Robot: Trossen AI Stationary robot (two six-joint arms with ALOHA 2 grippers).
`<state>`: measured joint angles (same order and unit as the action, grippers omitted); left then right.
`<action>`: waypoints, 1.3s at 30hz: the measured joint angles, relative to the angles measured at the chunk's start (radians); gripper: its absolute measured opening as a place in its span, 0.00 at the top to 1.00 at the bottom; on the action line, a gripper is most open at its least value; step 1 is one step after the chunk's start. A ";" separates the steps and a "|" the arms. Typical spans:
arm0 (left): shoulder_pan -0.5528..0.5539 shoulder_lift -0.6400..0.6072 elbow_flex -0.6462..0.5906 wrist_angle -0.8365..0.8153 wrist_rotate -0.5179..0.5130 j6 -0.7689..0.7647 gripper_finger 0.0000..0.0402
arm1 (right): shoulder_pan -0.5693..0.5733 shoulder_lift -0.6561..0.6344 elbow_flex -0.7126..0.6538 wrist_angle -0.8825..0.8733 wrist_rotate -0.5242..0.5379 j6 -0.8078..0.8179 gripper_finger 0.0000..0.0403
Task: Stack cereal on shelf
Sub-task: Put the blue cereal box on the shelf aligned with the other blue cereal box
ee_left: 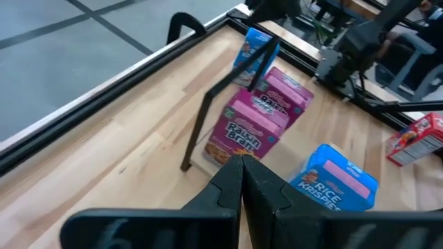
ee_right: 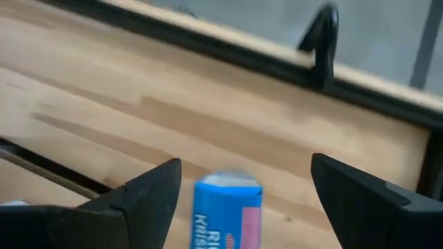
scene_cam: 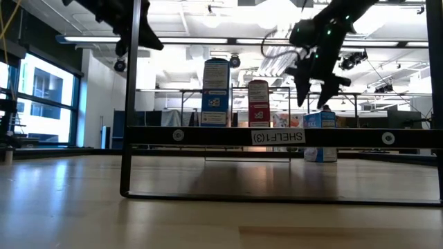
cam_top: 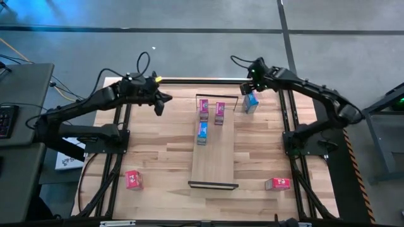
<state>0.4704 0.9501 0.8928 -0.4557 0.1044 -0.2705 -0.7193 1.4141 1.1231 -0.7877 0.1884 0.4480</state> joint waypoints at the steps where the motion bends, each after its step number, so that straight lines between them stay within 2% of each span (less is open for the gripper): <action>1: 0.007 0.000 0.000 0.000 0.000 0.007 1.00 | -0.005 0.015 0.003 -0.019 -0.005 0.008 0.23; 8: 0.043 0.000 0.000 -0.012 0.003 0.003 1.00 | 0.008 0.052 0.002 -0.078 -0.094 0.050 0.23; 16: 0.048 0.000 0.000 -0.011 0.006 -0.032 1.00 | 0.018 0.082 0.001 -0.158 -0.065 0.037 0.23; 21: 0.049 0.001 0.000 -0.008 -0.043 -0.070 1.00 | 0.005 0.126 0.000 -0.116 -0.076 -0.002 0.23; 30: 0.047 0.006 0.000 0.004 -0.045 -0.111 1.00 | 0.005 0.186 -0.001 -0.112 -0.111 -0.024 0.23; 34: 0.047 0.007 0.000 0.005 -0.046 -0.114 1.00 | 0.000 0.187 0.000 -0.113 -0.110 -0.030 0.27; 39: 0.047 0.007 0.000 0.005 -0.046 -0.121 1.00 | -0.012 0.187 -0.001 -0.113 -0.112 -0.043 0.39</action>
<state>0.5179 0.9571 0.8928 -0.4505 0.0586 -0.3912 -0.7308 1.6009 1.1225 -0.9008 0.0767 0.4052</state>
